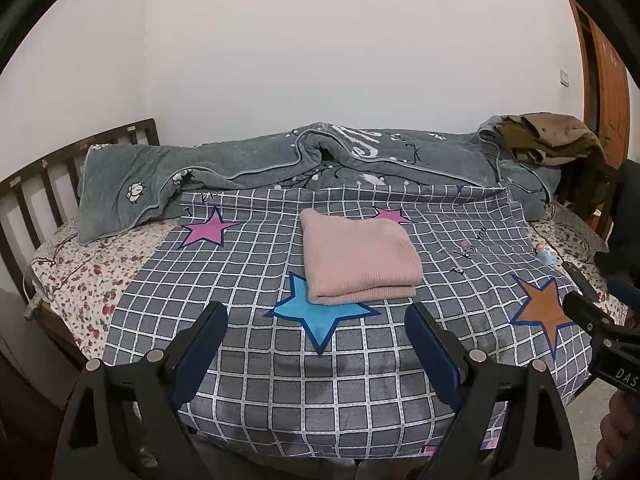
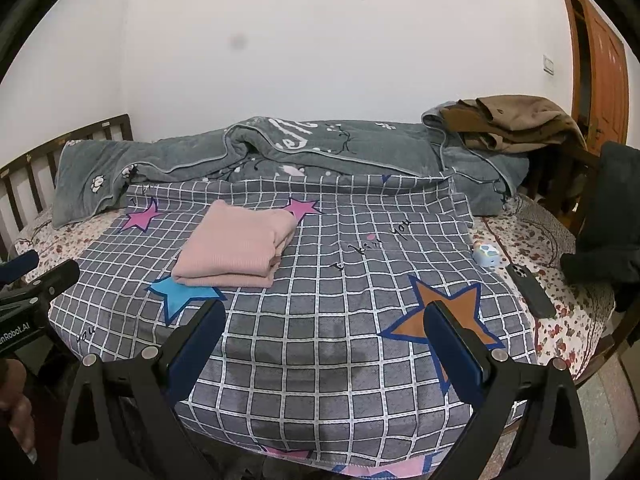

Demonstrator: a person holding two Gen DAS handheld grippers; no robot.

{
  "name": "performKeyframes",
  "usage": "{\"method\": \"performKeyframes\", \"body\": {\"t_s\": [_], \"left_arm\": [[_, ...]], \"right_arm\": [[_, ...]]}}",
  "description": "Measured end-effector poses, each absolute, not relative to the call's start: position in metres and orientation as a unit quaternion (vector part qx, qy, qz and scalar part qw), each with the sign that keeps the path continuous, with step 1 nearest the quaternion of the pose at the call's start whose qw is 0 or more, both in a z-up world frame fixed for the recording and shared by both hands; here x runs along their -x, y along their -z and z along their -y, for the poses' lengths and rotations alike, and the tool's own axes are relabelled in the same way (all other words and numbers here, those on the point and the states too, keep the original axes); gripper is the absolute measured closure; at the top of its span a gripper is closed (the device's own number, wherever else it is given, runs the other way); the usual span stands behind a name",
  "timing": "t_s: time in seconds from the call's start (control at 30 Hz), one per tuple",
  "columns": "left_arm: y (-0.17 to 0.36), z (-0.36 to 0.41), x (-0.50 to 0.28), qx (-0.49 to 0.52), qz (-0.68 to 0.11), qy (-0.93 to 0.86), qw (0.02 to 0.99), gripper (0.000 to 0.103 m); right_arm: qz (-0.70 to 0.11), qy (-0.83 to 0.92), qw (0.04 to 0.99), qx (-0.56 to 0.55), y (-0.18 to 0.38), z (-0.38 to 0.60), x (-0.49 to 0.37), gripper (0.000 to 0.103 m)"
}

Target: Fold small clothes

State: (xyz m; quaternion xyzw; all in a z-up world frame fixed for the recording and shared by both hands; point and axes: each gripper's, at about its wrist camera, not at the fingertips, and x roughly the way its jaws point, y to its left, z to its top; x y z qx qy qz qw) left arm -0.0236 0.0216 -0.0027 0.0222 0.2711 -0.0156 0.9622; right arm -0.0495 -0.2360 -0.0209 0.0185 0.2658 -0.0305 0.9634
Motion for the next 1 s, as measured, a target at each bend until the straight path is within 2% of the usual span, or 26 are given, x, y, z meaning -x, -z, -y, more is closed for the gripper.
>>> {"method": "performKeyframes", "body": {"t_s": [1.0], "left_arm": [[0.0044, -0.0237, 0.0209, -0.023, -0.271, 0.012, 0.962, 0.013]], "right_arm": [[-0.268, 0.025, 0.963, -0.015, 0.0225, 0.2314, 0.0437, 0.005]]}}
